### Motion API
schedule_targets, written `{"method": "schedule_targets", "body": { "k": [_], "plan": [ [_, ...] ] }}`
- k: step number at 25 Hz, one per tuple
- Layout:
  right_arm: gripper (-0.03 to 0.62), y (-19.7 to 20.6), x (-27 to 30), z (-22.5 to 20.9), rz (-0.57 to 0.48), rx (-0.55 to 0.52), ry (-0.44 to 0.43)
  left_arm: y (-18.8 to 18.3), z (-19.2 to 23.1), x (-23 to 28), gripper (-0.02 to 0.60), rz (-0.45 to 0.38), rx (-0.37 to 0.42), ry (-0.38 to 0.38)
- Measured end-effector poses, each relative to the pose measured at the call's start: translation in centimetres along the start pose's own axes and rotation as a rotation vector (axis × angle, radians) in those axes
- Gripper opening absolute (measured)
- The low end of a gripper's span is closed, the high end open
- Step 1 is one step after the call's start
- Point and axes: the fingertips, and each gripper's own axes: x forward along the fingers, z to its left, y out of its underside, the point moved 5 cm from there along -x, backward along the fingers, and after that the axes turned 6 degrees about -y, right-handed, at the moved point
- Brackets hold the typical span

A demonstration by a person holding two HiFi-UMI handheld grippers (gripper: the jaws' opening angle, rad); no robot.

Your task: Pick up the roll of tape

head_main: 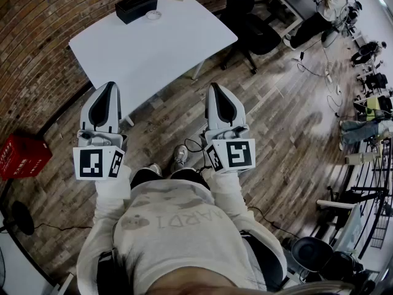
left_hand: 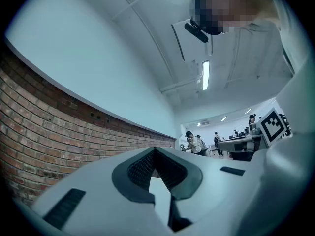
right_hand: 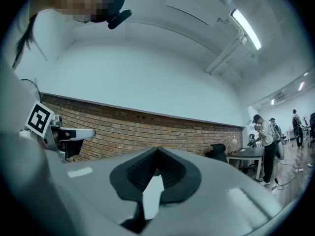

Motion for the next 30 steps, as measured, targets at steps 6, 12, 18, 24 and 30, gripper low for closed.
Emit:
{"method": "schedule_targets", "body": {
  "k": [6,12,18,24,30],
  "plan": [
    [0.011,-0.4,0.2,1.0,-0.005,-0.006,0.002,-0.5,0.8,-0.4,0.006,-0.012,0.002,0.002],
    [0.011,-0.6,0.5,2.0,-0.008,-0.017,0.004,-0.6,1.6,-0.8,0.006,-0.018,-0.001,0.009],
    [0.011,-0.6,0.9,2.4,-0.011,-0.025,0.016,-0.5,2.4,-0.7,0.006,-0.029,-0.008,0.015],
    [0.011,0.2,2.1,1.9,-0.010,-0.005,0.015,0.1,2.6,0.7,0.006,-0.026,-0.010,0.034],
    [0.011,1.2,6.1,0.3,-0.021,-0.002,-0.014,1.0,4.0,4.0,0.006,-0.028,-0.008,0.026]
  ]
}}
